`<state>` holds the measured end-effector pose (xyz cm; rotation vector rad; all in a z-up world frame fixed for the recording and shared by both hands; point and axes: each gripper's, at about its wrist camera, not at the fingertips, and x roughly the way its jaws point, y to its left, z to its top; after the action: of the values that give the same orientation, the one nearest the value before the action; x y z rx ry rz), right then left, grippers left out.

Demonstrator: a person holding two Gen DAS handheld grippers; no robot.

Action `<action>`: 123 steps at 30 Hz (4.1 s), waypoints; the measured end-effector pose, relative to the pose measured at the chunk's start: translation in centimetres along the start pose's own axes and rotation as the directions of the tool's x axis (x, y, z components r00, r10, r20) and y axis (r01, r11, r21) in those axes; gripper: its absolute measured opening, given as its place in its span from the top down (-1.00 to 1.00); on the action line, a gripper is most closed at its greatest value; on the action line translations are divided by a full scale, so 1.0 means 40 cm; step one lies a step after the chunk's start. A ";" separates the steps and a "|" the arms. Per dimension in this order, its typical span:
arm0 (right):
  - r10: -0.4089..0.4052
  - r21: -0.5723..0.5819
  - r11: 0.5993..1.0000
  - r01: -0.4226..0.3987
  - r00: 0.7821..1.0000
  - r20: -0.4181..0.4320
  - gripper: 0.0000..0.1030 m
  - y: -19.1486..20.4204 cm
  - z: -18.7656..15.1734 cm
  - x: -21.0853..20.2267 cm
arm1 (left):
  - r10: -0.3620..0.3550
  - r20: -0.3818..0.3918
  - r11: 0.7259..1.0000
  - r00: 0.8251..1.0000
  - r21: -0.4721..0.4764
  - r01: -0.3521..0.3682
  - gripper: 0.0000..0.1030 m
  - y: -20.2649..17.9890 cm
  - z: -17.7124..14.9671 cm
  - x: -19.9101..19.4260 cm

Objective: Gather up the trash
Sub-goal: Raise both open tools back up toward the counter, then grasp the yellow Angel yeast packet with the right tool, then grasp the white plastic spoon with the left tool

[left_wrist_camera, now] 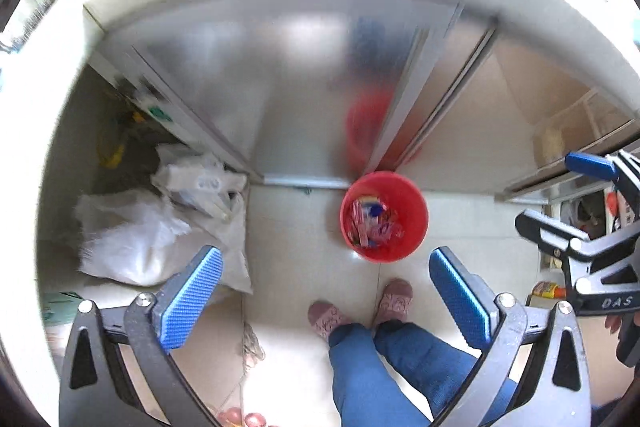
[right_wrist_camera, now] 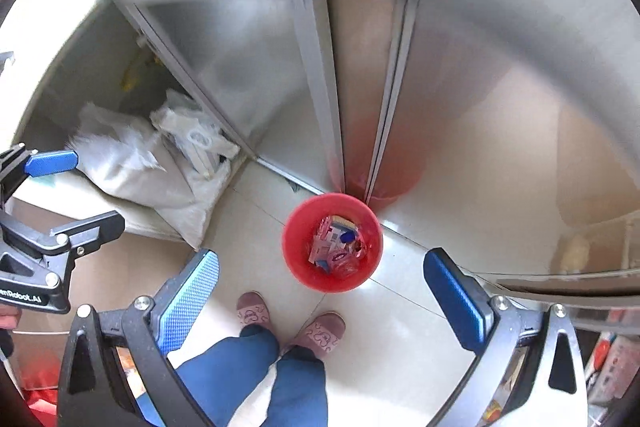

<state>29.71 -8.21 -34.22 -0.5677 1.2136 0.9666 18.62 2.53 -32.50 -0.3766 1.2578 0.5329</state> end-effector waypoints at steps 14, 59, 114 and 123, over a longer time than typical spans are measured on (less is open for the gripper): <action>-0.023 -0.085 0.996 0.039 0.982 0.186 -0.99 0.063 0.123 -0.371 | 0.053 0.193 0.999 0.980 -0.023 -0.049 -1.00 -0.004 0.067 -0.368; 0.069 -0.338 0.941 0.016 0.968 0.240 -0.99 0.419 0.921 -0.230 | 0.148 0.237 0.984 0.960 -0.133 -0.119 -1.00 0.687 0.711 -0.331; 0.070 -0.574 0.815 -0.076 0.997 -0.032 0.28 0.532 1.120 0.110 | -0.190 -0.043 0.981 0.981 -0.051 0.188 -1.00 0.781 0.903 0.045; 0.017 -0.442 0.897 0.009 0.998 0.055 0.27 0.438 1.093 -0.016 | -0.228 -0.022 0.970 0.973 0.078 0.229 -1.00 0.691 0.923 0.018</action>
<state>37.19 35.69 -18.85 -0.8899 0.9417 1.2662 32.26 45.45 -22.58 -0.4519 1.2252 0.2831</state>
